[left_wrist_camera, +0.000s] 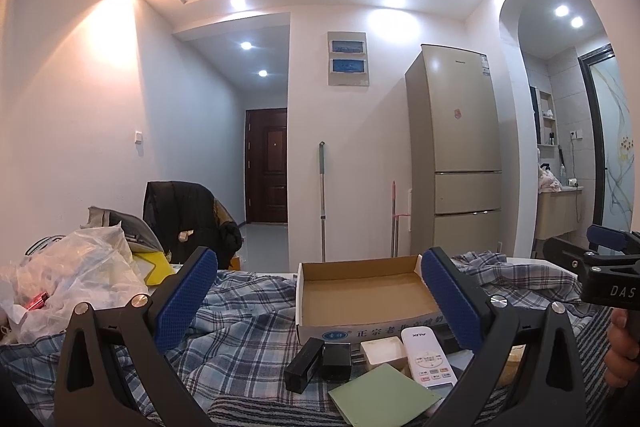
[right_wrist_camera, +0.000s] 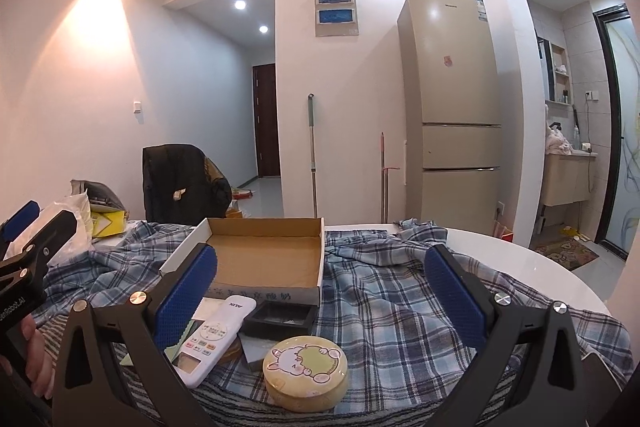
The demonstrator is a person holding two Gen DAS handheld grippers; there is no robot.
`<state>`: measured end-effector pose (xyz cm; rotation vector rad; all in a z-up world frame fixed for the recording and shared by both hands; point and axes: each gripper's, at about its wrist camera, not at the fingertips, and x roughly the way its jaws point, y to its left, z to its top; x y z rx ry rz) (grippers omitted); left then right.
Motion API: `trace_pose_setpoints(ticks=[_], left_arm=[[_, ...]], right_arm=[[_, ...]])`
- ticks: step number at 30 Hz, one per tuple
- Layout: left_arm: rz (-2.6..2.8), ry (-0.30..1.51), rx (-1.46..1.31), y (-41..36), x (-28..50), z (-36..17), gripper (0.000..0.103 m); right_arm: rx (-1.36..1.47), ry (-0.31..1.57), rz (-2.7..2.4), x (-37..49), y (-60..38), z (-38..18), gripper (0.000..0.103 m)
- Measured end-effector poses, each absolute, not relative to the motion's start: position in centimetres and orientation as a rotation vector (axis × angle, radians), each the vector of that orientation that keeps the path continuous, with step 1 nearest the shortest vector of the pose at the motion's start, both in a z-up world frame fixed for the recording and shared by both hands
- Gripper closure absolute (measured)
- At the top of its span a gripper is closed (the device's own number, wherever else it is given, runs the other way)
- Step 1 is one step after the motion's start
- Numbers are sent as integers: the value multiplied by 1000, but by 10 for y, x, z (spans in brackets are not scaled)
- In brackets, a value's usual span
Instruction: Organize rigid objects
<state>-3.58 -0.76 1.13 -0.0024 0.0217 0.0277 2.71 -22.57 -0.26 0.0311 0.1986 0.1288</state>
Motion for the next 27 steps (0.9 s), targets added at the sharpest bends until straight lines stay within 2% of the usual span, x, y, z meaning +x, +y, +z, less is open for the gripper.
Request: trace_pose_setpoints(ticks=[6,12,17,23,27], left_arm=[[60,3,-29,-2,-38,16,0],[93,67,-104,18,-28,35,0],[69,231,-101,16,-14,45,0],[-8,375,-279,26,0,35,0],[19,590,-398,27,28,10,0]], right_arm=[[26,191,136,27,-224,-4,0],[62,219,135,32,-231,-4,0],[140,234,152,32,-244,0,0],[142,221,111,29,-249,4,0],[126,221,79,29,-248,5,0]])
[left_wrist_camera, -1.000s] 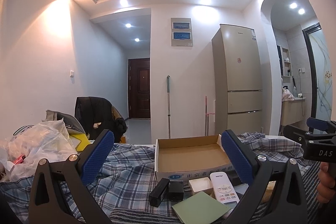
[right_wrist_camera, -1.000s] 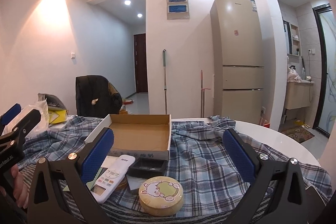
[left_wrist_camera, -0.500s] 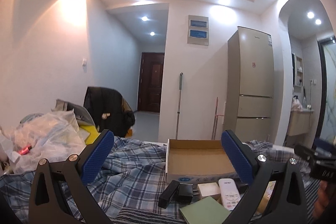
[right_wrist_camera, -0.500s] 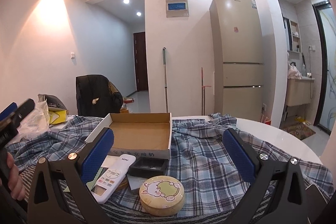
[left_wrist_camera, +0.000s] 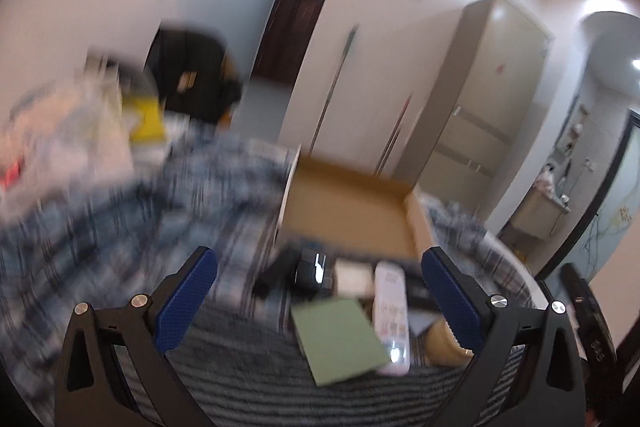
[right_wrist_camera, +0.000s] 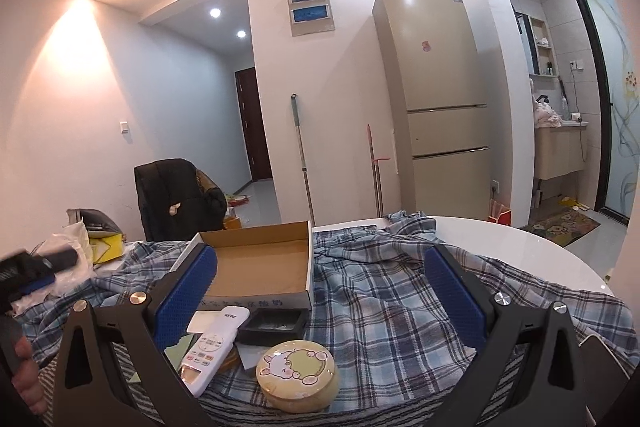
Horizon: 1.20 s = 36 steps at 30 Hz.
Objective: Organize rigid objects
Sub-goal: 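Lower the left tool onto the green square pad and grasp it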
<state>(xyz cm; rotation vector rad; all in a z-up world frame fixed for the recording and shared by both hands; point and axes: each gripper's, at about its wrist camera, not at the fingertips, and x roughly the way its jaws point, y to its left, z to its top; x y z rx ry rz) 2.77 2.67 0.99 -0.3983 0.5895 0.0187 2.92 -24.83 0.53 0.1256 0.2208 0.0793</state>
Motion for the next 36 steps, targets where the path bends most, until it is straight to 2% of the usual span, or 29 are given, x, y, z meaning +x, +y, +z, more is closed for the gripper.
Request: trace_pose_setpoints(ticks=[6,11,14,23,36], left_arm=[[-28,905,-521,13,72,-49,0],[32,1034,-551,6,95,-78,0],[46,1060,-496,-2,99,-82,1],[117,1090,-476,0,120,-80,1],[100,1112,-438,-13,131,-90,1]], right_arm=[[83,203,50,25,-245,8,0],[70,205,51,24,-244,8,0],[46,238,46,30,-240,6,0],[-80,515,61,66,-220,-27,0],[-169,476,66,56,-204,-25,0]])
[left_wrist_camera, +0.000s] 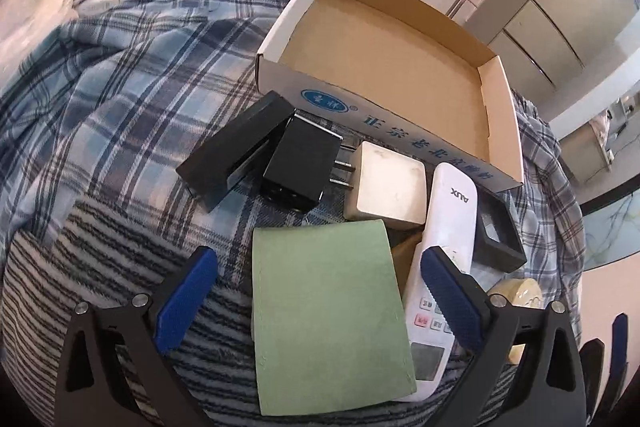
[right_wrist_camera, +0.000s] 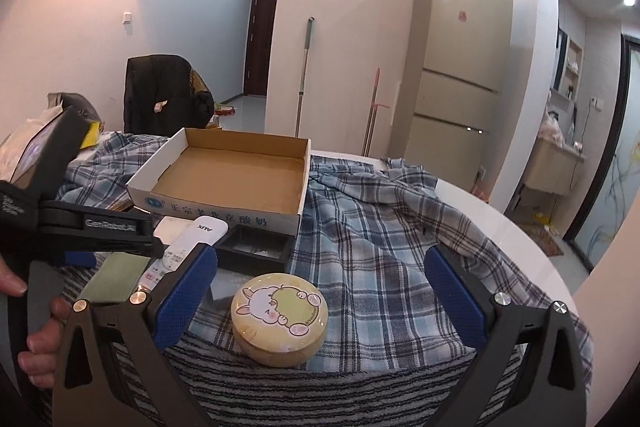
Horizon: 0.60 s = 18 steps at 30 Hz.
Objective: Organize rigid objects
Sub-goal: 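Lower the left tool onto the green square pad and grasp it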
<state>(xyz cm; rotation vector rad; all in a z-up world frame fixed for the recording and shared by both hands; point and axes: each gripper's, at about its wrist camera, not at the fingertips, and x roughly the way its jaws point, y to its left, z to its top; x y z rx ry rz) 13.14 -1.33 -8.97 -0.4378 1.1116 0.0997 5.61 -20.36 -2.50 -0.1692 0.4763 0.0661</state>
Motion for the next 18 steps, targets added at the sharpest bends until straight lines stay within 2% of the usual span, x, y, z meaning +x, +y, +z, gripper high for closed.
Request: trace_pose_setpoints(ticks=[3,5,7,18], left_arm=[[104,1122,-457,-10,133,-91,1],[120,1132,-494,-6,133,-92,10],[118,1132,-512,-2,132,-91,13],[66,1211,-289,-33,142,-89,12]], right_arm=[[-178,480,73,55,-202,-25,0],[-177,474,69,54,-203,-24,0],[-173,470,69,55,-203,-24,0],[-167,489,64,56,-205,-25,0]])
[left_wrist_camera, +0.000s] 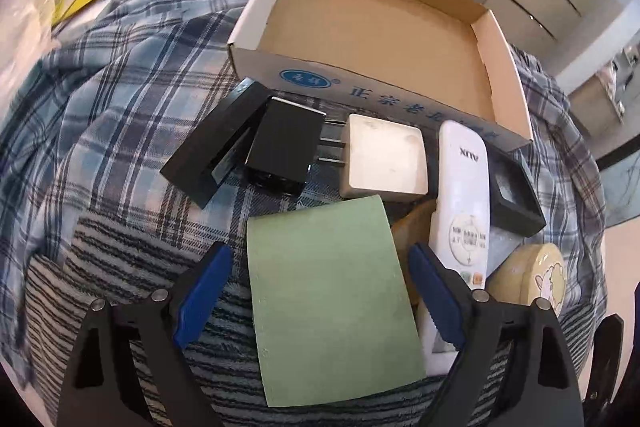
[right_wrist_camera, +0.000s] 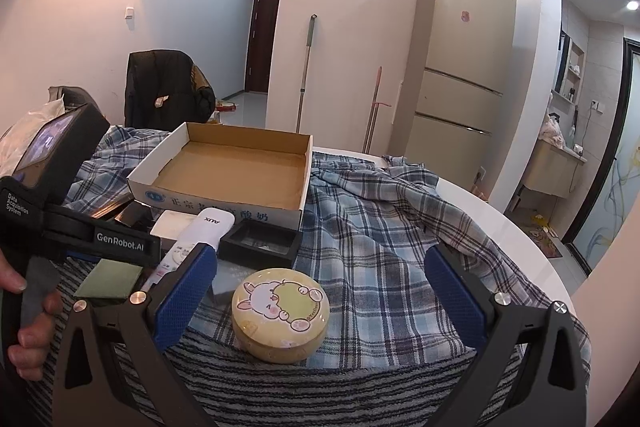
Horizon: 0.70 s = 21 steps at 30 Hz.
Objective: Organize rigid objects
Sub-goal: 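Lower the left tool onto the green square pad and grasp it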
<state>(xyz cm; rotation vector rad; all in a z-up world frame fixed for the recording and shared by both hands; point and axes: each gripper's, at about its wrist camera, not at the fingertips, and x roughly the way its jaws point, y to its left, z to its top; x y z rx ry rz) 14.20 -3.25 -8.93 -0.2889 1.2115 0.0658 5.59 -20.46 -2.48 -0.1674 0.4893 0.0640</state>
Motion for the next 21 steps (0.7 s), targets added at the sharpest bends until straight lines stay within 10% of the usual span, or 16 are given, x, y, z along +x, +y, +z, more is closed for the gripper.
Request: trace_pose_setpoints(ticks=[3,21], left_arm=[[26,1204,-306,-34,142,-85,30],[-140,1211,60,-30,74,-46,30]], right_arm=[[-171,489,62,56,-204,-25,0],[-168,499,36,60,-206,-28,0]])
